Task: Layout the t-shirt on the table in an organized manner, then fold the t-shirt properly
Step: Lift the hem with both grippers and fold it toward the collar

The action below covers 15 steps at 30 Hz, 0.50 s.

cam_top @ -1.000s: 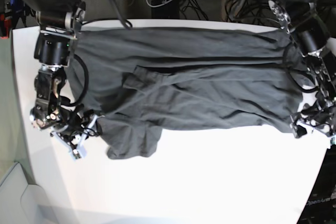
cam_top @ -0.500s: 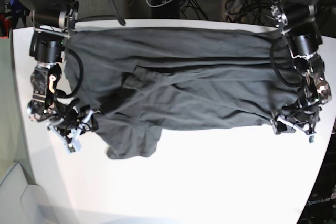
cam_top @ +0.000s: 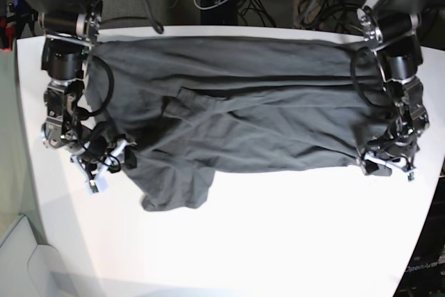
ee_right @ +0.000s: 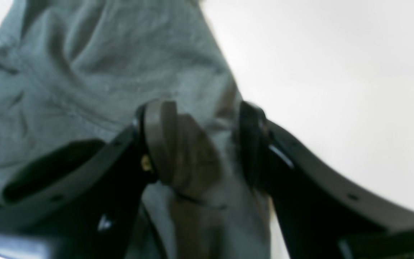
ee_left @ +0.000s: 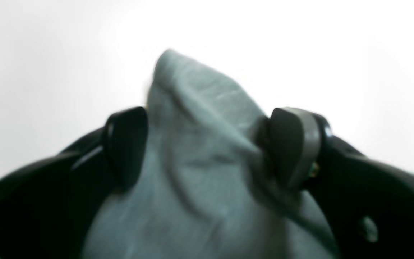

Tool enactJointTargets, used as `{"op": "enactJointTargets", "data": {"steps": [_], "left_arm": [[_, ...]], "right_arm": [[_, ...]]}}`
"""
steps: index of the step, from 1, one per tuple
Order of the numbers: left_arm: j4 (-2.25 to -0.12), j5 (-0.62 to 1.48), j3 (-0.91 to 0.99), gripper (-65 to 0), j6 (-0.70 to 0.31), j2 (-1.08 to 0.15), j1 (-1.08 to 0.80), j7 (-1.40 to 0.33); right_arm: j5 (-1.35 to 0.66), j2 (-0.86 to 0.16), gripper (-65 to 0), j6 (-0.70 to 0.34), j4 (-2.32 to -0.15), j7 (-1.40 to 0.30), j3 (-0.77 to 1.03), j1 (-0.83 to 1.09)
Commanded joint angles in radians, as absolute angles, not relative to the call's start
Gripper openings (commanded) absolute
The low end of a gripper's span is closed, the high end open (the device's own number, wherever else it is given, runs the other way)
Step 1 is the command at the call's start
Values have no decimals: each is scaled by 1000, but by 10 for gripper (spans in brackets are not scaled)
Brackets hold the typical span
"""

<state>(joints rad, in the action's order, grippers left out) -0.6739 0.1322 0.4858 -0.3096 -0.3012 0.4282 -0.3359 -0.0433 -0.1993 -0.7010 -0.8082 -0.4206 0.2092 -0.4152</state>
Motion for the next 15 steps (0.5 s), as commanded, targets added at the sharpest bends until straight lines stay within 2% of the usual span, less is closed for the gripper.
{"op": "enactJointTargets", "data": {"steps": [1, 6, 11, 15], "left_arm": [[-671, 140, 486, -134, -309, -318, 466, -314], [-568, 136, 484, -134, -309, -331, 518, -303], [-518, 47, 486, -140, -311, -323, 519, -243], [-473, 42, 487, -214, -315, -321, 519, -228]], "right_arm": [[-15, -205, -359, -698, -800, -475, 208, -420], [-15, -202, -359, -698, -800, -475, 208, -418], [-15, -203, -362, -698, -799, -475, 208, -418], [-15, -203, -360, -698, -799, -475, 206, -418]]}}
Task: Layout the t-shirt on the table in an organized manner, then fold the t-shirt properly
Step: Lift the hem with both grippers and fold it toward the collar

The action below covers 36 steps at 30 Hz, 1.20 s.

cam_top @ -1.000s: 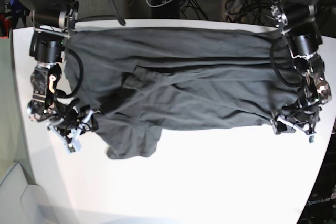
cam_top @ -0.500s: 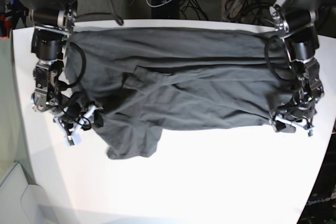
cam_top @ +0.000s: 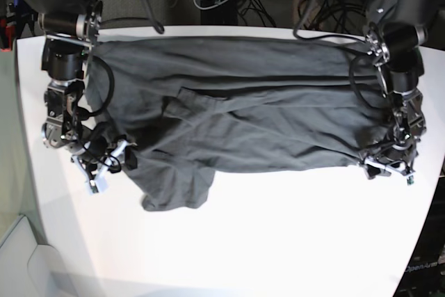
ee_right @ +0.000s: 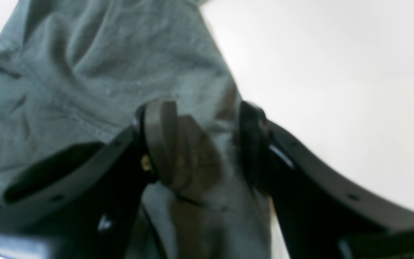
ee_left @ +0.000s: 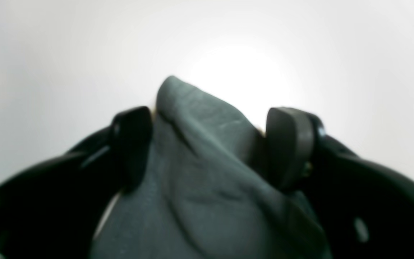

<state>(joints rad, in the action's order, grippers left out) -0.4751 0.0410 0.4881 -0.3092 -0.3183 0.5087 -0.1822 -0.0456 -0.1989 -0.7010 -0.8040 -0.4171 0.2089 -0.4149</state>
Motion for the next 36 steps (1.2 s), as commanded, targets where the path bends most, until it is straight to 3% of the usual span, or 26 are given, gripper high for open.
{"op": "enactJointTargets", "data": {"steps": [1, 9, 11, 16, 17, 23, 36], "left_arm": [[-464, 42, 489, -244, -315, -321, 519, -228], [-460, 42, 487, -550, -317, -321, 513, -237], [-460, 42, 487, -647, -317, -320, 513, -240], [-463, 42, 487, -648, -317, -320, 504, -240], [-464, 42, 489, -648, -318, -320, 504, -240], [-527, 44, 496, -648, -318, -321, 507, -375], [-967, 196, 498, -648, -318, -303, 384, -599]], "right_arm": [[-15, -202, -360, -698, -799, -475, 206, -418], [-13, -199, -366, -698, -797, -475, 206, -407], [-13, -199, -408, -698, -799, -475, 206, -401], [-13, -199, -636, -698, -799, -476, 206, -401], [-13, -199, -650, -698, -803, -479, 206, -401], [-21, -205, -650, -698, -819, -481, 216, -414], [-44, -188, -650, -698, -1283, -607, 217, -300]]}}
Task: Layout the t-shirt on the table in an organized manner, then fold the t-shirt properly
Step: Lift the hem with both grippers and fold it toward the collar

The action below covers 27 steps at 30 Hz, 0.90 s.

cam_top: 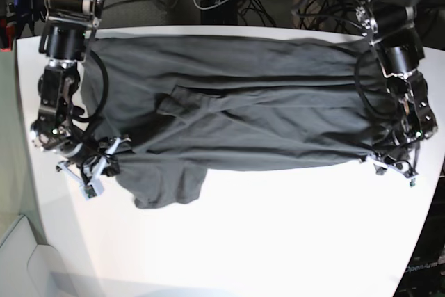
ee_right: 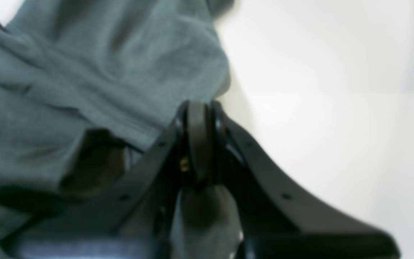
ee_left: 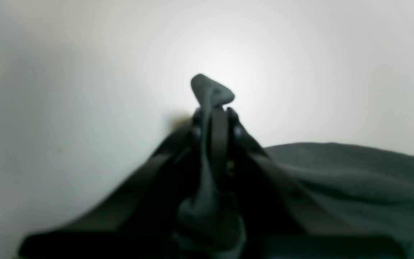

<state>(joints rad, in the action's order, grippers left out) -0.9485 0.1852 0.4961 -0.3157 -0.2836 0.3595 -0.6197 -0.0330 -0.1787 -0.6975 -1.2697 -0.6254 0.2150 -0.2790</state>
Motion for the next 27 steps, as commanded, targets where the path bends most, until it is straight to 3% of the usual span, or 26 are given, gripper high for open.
{"op": "enactJointTargets", "data": {"steps": [1, 15, 27], "left_arm": [[-986, 206, 503, -648, -318, -303, 375, -605], [-1178, 220, 653, -648, -318, -295, 355, -768], [-1296, 222, 653, -648, -318, -294, 291, -837]], "right_arm": [[-51, -188, -650, -698, -1319, -611, 217, -289], [-58, -186, -650, -698, -1583, -691, 245, -242], [-58, -185, -650, -698, -1604, -691, 306, -183]]}}
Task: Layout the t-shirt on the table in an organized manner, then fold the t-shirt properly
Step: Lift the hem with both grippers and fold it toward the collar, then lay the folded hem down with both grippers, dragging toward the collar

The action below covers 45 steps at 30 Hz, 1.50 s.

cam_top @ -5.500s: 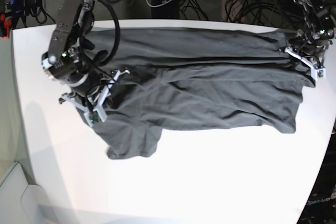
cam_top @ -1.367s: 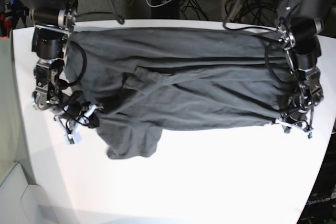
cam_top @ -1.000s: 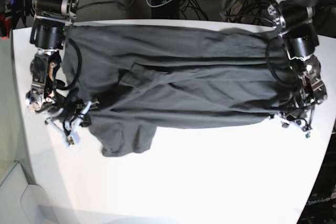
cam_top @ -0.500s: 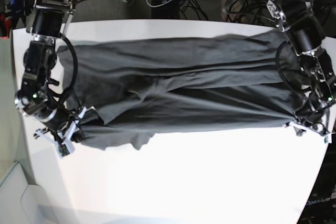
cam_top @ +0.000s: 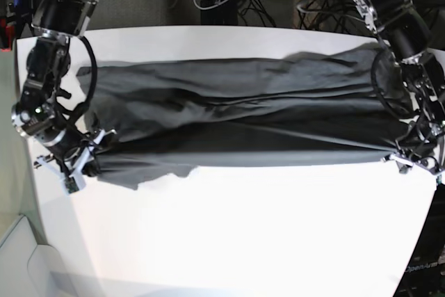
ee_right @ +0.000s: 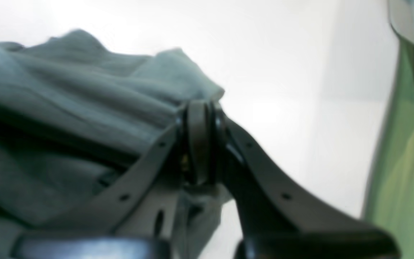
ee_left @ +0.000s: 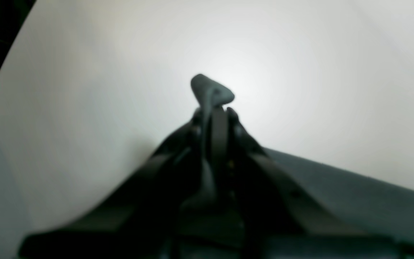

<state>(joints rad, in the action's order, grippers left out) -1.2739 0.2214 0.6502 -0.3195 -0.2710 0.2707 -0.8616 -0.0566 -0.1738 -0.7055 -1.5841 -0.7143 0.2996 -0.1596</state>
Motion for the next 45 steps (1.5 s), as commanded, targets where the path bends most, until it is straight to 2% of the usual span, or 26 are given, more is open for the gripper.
{"op": "enactJointTargets", "data": {"steps": [1, 8, 24, 35, 45], "left_arm": [[-1303, 222, 653, -648, -318, -294, 283, -852], [-1328, 222, 676, -648, -320, -292, 260, -935], [-1557, 223, 711, -648, -320, -254, 162, -1119], [-1736, 222, 711, -648, -320, -251, 45, -1245], [-1698, 222, 782, -649, -320, -249, -51, -1231]], "right_arm": [[-53, -183, -650, -698, -1604, -691, 317, -182], [-58, -177, -650, -698, -1629, -682, 329, -87], [-93, -145, -650, -698, -1814, -680, 326, 133], [-87, -145, -650, -698, -1805, -680, 329, 142], [-87, -145, -650, -698, -1782, -680, 329, 142]]}}
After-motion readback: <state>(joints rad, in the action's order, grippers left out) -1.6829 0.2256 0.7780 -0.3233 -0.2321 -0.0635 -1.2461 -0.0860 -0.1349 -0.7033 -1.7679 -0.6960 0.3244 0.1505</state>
